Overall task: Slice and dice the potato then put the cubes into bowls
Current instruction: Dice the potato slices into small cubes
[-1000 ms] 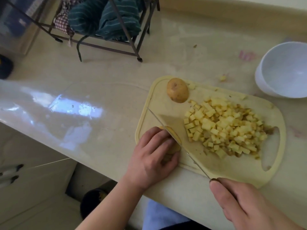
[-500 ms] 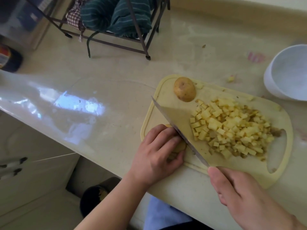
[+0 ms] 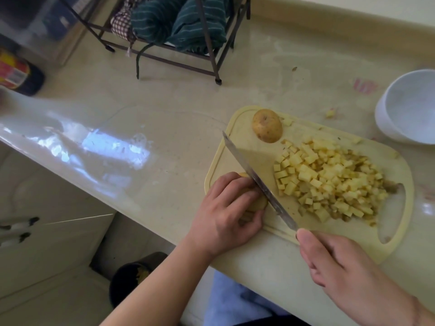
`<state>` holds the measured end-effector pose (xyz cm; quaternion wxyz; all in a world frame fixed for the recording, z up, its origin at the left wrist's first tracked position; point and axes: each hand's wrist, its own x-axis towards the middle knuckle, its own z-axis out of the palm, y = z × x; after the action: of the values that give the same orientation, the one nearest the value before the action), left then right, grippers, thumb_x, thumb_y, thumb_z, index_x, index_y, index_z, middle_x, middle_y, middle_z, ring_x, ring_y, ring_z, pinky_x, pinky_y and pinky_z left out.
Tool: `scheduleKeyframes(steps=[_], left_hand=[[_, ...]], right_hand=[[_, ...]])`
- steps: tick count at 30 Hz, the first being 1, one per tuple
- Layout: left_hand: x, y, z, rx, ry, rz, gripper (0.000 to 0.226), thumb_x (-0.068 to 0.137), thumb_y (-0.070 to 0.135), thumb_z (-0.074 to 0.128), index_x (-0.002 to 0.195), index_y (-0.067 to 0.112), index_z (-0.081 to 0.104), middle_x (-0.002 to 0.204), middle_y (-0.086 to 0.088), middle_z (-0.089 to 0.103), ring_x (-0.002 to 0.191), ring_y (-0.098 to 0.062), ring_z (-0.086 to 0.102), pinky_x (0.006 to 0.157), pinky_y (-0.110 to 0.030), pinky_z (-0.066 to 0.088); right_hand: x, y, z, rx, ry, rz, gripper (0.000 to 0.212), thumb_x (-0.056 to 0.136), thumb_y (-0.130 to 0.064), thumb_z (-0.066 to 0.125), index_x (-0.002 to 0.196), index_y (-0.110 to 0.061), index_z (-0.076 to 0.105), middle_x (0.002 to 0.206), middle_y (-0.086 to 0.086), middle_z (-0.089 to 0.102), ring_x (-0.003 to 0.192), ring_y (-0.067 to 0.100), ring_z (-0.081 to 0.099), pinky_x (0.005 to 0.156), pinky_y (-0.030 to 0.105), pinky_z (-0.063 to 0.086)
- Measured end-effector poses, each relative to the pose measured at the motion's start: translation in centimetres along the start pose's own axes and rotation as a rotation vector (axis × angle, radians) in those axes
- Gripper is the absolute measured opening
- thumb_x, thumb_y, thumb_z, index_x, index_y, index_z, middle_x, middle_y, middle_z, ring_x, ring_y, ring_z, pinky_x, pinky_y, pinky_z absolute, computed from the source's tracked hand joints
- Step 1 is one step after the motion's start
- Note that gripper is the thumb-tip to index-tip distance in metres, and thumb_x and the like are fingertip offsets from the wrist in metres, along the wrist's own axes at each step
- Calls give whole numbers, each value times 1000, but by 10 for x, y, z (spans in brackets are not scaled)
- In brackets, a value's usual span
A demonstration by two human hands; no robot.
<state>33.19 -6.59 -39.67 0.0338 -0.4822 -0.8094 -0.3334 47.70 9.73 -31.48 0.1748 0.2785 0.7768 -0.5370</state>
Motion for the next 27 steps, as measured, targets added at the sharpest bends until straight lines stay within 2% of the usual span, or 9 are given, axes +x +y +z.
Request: scheduleKeyframes(steps=[5,11,16,21,24,27], left_hand=[[-2,-1,0,-8,21,7,16,85,12,77,91,-3,74,101,-17,68,103,-36,60,91,-39,52],[-2,-2,1,-17,25,4,18,86,13,77,94,-4,75,103,-18,69,104,-36,60,90,-41,53],[-1,-1,1,-17,13,-3,20,83,12,80,95,-3,75,107,-18,70,103,-38,62,90,-44,53],[0,-1,1,-15,3,-6,21,83,12,80,96,-3,75,107,-17,70,104,-38,61,90,-44,53],[0,-1,0,-13,4,-3,20,83,12,80,95,-3,75,106,-16,70,104,-37,62,90,-44,53],[1,-2,0,-25,6,0,20,81,10,80,95,-3,75,106,-16,70,102,-38,62,91,-43,53]], right_hand=[[-8,-1,-2,59,-20,41,69,71,-81,32,64,-13,43,43,-2,37,39,5,34,44,15,28],[-13,2,-3,71,-48,50,70,71,-83,32,66,-14,46,46,-1,41,42,5,38,46,20,30],[-16,8,1,38,-33,42,72,73,-82,31,68,-11,42,46,0,37,44,7,35,50,29,31],[-22,17,6,59,-8,32,76,74,-81,34,71,-6,39,54,4,36,46,7,36,49,22,27],[-27,20,6,33,-18,54,77,74,-82,34,71,-5,42,58,7,41,47,8,39,50,23,28],[-22,11,5,24,-8,91,63,82,-75,29,70,-16,48,53,0,44,47,6,43,51,17,30]])
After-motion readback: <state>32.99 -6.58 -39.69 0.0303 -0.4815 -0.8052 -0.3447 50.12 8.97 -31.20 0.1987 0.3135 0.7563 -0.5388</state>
